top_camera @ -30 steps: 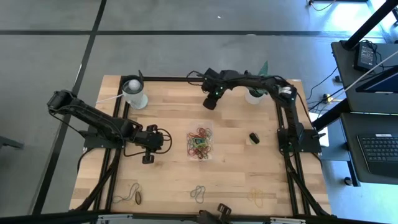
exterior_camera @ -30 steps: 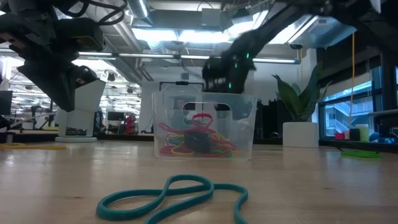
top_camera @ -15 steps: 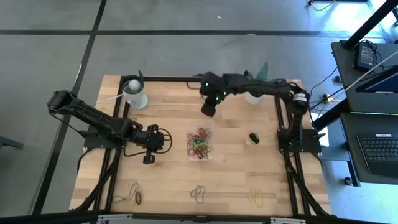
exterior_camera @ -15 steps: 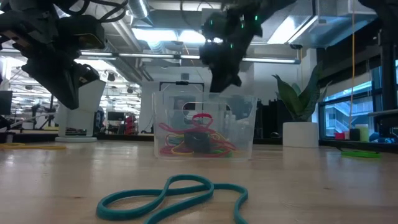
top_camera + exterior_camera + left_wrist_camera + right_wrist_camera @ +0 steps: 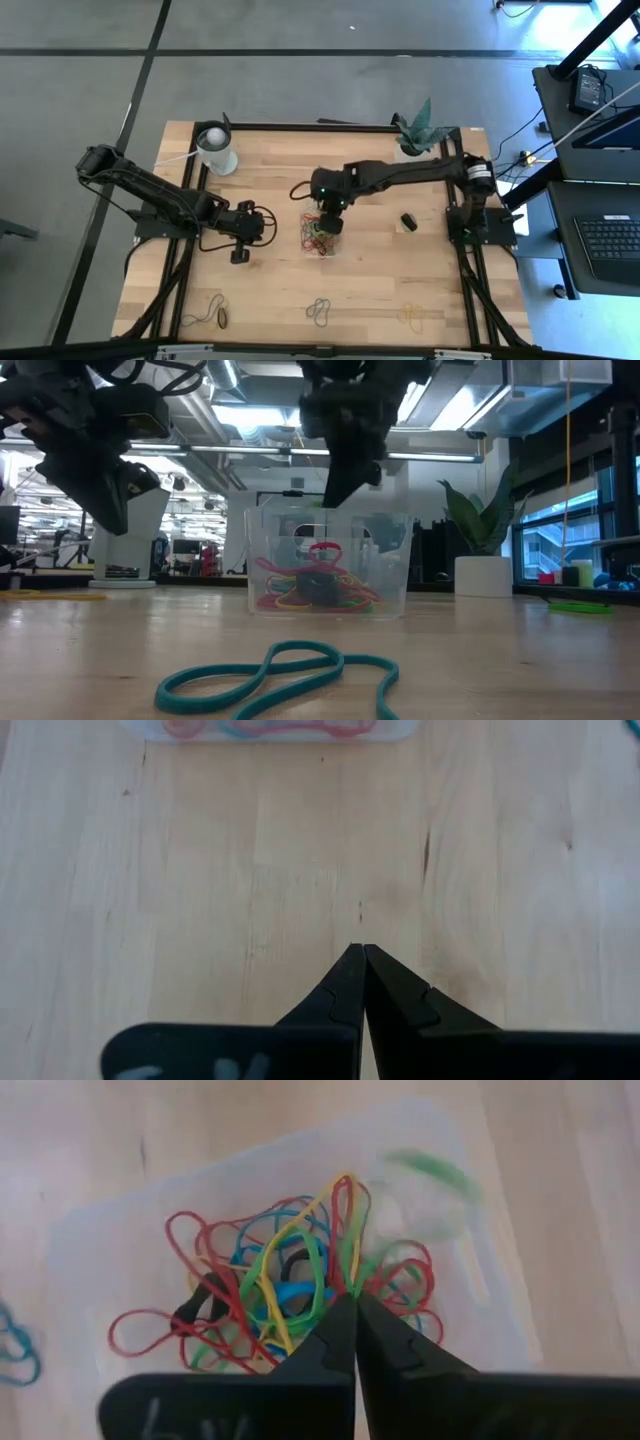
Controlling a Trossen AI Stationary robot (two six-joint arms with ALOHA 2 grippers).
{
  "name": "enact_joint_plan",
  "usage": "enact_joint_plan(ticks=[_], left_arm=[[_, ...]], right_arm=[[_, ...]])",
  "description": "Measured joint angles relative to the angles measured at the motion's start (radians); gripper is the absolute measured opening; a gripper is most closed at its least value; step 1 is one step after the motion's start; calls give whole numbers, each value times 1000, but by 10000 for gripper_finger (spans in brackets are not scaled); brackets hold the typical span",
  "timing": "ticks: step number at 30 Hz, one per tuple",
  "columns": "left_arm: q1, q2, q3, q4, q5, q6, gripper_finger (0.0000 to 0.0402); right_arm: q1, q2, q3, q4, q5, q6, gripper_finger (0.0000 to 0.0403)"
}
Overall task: Pick and place rubber bands into bin
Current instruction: Put the green rubber band into the transparent bin
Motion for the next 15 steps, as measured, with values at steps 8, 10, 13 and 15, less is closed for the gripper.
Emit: enact_joint_plan(ticks=[8, 10, 13, 15], left_arm=[[0, 0, 0, 46, 0, 0, 3], [0, 0, 0, 51, 0, -1, 3], [0, 0, 0, 68, 1, -4, 3], [0, 0, 0, 68, 3, -4, 3]], right_arm=[[6, 37, -1, -26, 15, 93, 18], [5, 36, 0, -27, 15, 122, 30], [4, 36, 0, -38, 15, 129, 51], [4, 36, 0, -46, 15, 128, 66]])
